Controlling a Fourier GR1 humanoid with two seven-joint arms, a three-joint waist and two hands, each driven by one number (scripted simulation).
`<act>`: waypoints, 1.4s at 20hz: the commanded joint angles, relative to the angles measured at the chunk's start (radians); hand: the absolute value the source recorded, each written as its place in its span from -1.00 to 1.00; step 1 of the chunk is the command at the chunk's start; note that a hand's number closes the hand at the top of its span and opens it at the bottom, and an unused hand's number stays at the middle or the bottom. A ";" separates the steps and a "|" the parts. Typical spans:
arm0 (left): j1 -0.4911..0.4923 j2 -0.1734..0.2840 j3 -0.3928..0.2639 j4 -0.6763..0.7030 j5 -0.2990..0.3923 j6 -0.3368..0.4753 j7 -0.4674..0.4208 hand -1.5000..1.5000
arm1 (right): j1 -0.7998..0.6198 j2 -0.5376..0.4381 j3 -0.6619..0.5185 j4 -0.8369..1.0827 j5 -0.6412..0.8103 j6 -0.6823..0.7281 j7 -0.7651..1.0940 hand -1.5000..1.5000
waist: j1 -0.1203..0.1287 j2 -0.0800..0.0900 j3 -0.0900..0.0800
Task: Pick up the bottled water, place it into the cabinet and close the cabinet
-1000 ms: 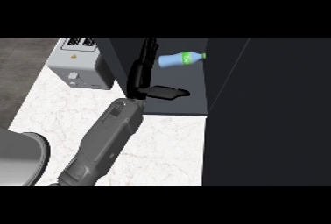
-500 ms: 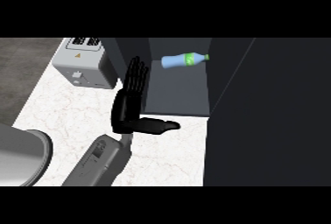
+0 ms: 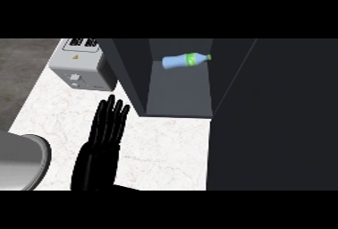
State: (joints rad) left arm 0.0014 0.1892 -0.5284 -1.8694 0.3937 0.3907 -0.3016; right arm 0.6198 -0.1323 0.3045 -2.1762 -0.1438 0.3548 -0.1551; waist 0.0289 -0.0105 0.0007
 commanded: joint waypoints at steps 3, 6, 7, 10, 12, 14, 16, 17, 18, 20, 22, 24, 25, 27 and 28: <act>0.255 0.109 -0.040 -0.274 -0.029 0.023 -0.017 -1.00 | 0.018 -0.100 0.090 -0.055 0.097 0.092 0.033 1.00 | -0.004 0.000 -0.001; 0.332 0.131 -0.014 -0.318 -0.027 0.016 -0.067 -1.00 | 0.021 -0.141 0.139 -0.121 0.090 0.149 0.045 1.00 | -0.010 0.002 -0.002; 0.335 0.177 0.069 -0.330 0.026 -0.030 -0.066 -1.00 | 0.012 -0.136 0.165 -0.137 0.083 0.142 0.095 1.00 | -0.008 0.005 -0.002; 0.466 0.198 0.080 -0.381 0.040 -0.052 -0.134 -1.00 | 0.004 -0.133 0.195 -0.167 0.100 0.144 0.094 1.00 | -0.009 0.004 -0.002; 0.531 0.254 0.114 -0.474 0.074 -0.081 -0.119 -1.00 | 0.011 -0.119 0.251 -0.221 0.137 0.122 0.128 1.00 | -0.003 0.001 -0.003; 0.590 0.259 0.108 -0.515 0.073 -0.090 -0.137 -1.00 | -0.033 -0.084 0.305 -0.197 0.194 0.098 0.155 1.00 | 0.003 0.002 -0.002; 0.599 0.271 0.181 -0.463 0.143 -0.157 -0.173 -1.00 | -0.060 -0.047 0.377 -0.164 0.255 0.079 0.166 1.00 | -0.003 0.004 -0.003; 0.653 0.279 0.188 -0.492 0.156 -0.173 -0.191 -1.00 | -0.067 -0.053 0.364 -0.196 0.246 0.079 0.192 1.00 | 0.002 0.004 -0.003; 0.687 0.302 0.211 -0.501 0.176 -0.215 -0.210 -1.00 | -0.063 -0.042 0.392 -0.211 0.258 0.070 0.222 1.00 | 0.009 0.002 -0.004; 0.690 0.292 0.233 -0.465 0.199 -0.235 -0.215 -1.00 | -0.115 0.006 0.435 -0.159 0.287 0.053 0.247 1.00 | 0.001 0.005 -0.003; 0.718 0.308 0.262 -0.495 0.211 -0.259 -0.221 -1.00 | -0.159 0.055 0.472 -0.190 0.282 0.037 0.367 1.00 | 0.016 0.008 -0.004; 0.797 0.315 0.278 -0.468 0.221 -0.321 -0.275 -1.00 | -0.154 0.072 0.447 -0.159 0.260 0.030 0.355 1.00 | 0.017 0.005 -0.004; 0.770 0.325 0.302 -0.489 0.249 -0.315 -0.238 -1.00 | -0.153 0.091 0.483 -0.148 0.252 0.033 0.366 1.00 | 0.013 0.008 -0.004; 0.787 0.324 0.325 -0.469 0.258 -0.355 -0.273 -1.00 | -0.202 0.124 0.474 -0.112 0.237 0.001 0.386 1.00 | 0.025 0.010 -0.004; 0.778 0.321 0.351 -0.468 0.269 -0.348 -0.270 -1.00 | -0.207 0.125 0.465 -0.115 0.199 -0.026 0.406 1.00 | 0.025 0.014 -0.004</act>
State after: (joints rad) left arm 0.7568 0.5003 -0.2383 -2.3125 0.5837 0.0825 -0.5596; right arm 0.4651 -0.1471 0.6040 -2.3067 0.1269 0.4231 0.1878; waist 0.0462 0.0097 0.0018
